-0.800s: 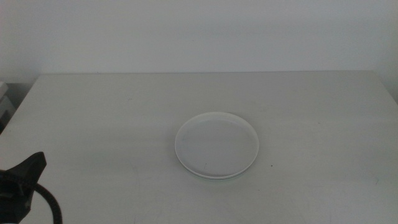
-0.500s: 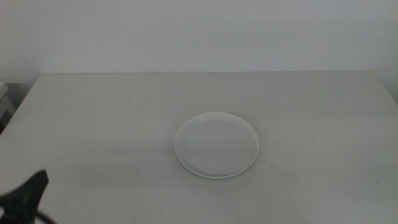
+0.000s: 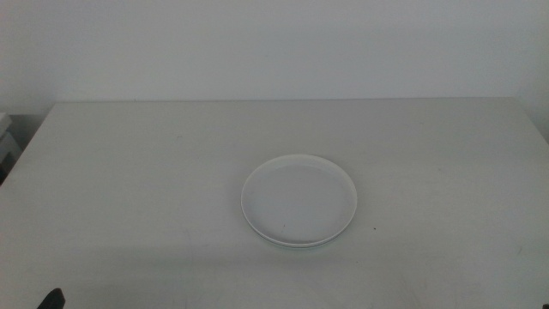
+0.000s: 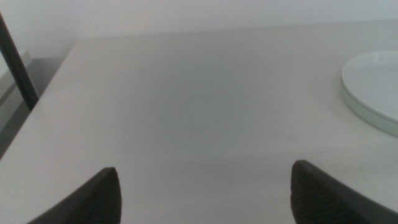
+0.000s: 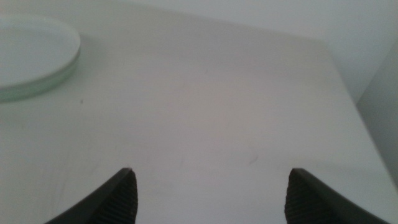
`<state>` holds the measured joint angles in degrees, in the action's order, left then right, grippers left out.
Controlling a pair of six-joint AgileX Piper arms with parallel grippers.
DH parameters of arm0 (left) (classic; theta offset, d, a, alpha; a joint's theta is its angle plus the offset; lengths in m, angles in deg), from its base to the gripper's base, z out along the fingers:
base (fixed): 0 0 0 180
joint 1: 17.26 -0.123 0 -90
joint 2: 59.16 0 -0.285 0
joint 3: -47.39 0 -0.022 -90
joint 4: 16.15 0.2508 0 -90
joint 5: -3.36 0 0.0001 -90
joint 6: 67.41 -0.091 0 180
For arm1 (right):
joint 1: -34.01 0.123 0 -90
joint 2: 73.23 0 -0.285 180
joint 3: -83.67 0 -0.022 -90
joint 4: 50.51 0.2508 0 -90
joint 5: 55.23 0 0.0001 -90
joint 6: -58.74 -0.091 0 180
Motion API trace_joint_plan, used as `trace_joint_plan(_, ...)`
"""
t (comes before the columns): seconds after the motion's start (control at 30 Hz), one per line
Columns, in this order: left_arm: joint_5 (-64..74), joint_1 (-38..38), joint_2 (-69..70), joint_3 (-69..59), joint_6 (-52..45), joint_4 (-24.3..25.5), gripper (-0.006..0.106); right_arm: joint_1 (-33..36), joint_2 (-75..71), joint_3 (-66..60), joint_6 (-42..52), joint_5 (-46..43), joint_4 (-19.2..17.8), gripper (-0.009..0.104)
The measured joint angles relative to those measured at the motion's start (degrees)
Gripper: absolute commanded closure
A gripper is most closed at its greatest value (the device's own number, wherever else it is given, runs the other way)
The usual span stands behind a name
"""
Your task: Stack the three bowls on top of each other.
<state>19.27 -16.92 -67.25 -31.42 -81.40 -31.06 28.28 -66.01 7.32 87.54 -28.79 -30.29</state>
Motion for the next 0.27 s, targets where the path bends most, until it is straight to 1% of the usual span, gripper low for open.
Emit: trace_joint_plan(0.27,0.77,-0.17,1.01,-0.12,0.0,0.0,-0.004,0.0,0.0,-0.64,0.0,0.22,-0.07,0.035)
